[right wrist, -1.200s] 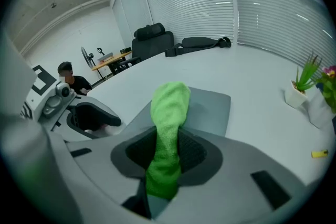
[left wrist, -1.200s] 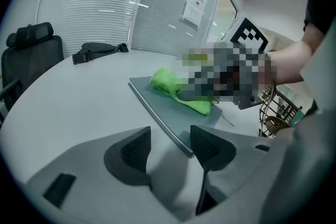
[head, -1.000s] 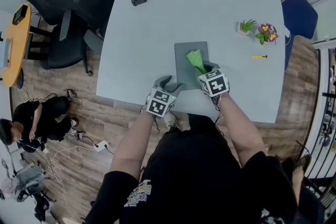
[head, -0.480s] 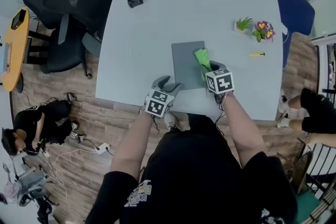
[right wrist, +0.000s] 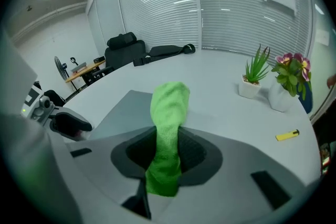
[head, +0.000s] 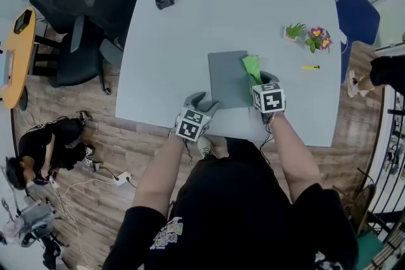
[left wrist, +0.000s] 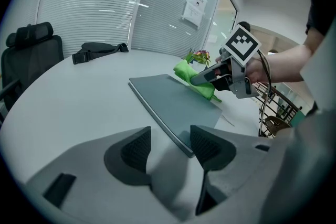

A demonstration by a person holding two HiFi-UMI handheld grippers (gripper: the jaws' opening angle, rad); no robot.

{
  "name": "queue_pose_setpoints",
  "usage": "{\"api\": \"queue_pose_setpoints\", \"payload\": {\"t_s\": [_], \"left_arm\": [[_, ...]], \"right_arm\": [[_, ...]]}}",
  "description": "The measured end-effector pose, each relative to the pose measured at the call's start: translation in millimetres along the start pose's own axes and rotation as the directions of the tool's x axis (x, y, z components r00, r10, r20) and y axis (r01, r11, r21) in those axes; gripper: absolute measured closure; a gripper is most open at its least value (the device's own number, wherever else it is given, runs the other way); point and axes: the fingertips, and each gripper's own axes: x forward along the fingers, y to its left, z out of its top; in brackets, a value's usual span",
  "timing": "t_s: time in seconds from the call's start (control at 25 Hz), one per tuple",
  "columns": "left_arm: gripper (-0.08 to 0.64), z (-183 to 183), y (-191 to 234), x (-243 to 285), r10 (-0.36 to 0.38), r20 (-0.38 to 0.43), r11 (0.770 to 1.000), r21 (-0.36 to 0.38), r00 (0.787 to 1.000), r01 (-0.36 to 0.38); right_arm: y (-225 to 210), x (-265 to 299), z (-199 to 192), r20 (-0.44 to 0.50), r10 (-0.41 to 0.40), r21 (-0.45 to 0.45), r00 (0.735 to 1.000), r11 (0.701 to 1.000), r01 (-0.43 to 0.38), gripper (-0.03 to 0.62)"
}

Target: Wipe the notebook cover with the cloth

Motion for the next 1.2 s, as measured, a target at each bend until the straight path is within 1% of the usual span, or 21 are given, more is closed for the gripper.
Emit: {"api": "queue_pose_setpoints", "payload": {"t_s": [0.12, 0.24, 0.32, 0.48, 0.72, 0.84, 0.96, 1.2], "left_arm": [[0.322, 0.8, -1.0, 1.0, -0.002, 0.002, 1.000, 0.000, 1.000, 0.002], [0.322, -0.3, 0.4, -1.2, -0.002, -0.002, 1.000, 0.000, 1.000, 0.002], [0.322, 0.0, 0.7, -1.9, 0.000, -0.004, 1.000, -0.003, 1.000, 0.000], [0.322, 0.4, -1.6, 0.2, -0.006, -0.006, 1.000, -0.007, 1.000, 0.006], [0.322, 0.6, -1.9, 0.5, -0.012, -0.012, 1.000, -0.012, 1.000, 0.012], [0.322, 0.2, -1.9, -0.1, -0.014, -0.015, 1.000, -0.012, 1.000, 0.014], [0.322, 0.7, -1.9, 0.2, -0.014, -0.016, 1.000, -0.011, 1.000, 0.014], [0.322, 0.3, -2.1, -0.2, -0.014, -0.019, 1.000, -0.013, 1.000, 0.014]], "right_arm": [[9.7, 1.9, 15.1, 0.034, 0.047, -0.017, 0.998, 0.999, -0.046, 0.482], [33.1, 9.4, 31.4, 0.059, 0.118, -0.051, 0.991, 0.992, -0.115, 0.482], [48.6, 16.0, 39.9, 0.057, 0.158, -0.080, 0.986, 0.985, -0.153, 0.482], [76.2, 29.3, 47.6, 0.023, 0.221, -0.140, 0.975, 0.966, -0.215, 0.482], [124.9, 49.3, 46.9, -0.062, 0.309, -0.230, 0.949, 0.921, -0.315, 0.482], [140.0, 57.1, 43.7, -0.099, 0.322, -0.275, 0.941, 0.900, -0.337, 0.482], [141.0, 61.8, 41.7, -0.122, 0.312, -0.303, 0.942, 0.892, -0.334, 0.482], [127.7, 62.1, 41.0, -0.119, 0.284, -0.265, 0.951, 0.914, -0.306, 0.482]]}}
